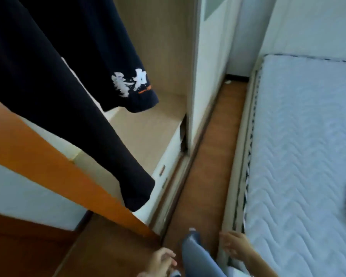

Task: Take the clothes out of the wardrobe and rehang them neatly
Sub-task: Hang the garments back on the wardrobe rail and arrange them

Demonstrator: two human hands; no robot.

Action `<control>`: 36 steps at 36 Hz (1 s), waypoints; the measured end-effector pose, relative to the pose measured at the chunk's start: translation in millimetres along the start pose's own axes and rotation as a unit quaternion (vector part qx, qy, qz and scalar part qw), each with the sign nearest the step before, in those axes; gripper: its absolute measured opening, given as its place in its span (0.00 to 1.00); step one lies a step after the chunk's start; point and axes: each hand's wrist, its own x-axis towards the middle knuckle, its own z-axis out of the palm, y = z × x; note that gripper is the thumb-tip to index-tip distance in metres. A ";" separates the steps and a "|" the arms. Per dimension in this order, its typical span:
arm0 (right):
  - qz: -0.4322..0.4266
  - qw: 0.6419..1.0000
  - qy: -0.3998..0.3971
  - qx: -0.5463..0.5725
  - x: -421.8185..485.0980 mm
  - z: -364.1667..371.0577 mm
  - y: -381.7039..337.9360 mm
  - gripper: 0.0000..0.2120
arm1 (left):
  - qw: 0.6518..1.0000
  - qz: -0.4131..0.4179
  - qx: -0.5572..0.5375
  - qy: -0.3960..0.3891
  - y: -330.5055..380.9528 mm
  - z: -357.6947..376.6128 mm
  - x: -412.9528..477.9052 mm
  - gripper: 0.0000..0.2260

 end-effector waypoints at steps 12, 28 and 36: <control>0.140 0.975 0.153 0.082 -116.0 -62.0 202.0 0.05 | 0.983 0.111 0.101 -0.106 23.5 87.9 -9.9 0.09; 0.176 0.915 0.269 0.244 -239.8 -146.0 398.2 0.08 | 0.922 0.055 0.318 -0.214 -21.2 293.8 -49.7 0.11; 0.164 0.897 0.311 0.268 -287.8 -242.1 438.3 0.09 | 0.919 0.020 0.336 -0.203 -70.0 377.3 -71.4 0.11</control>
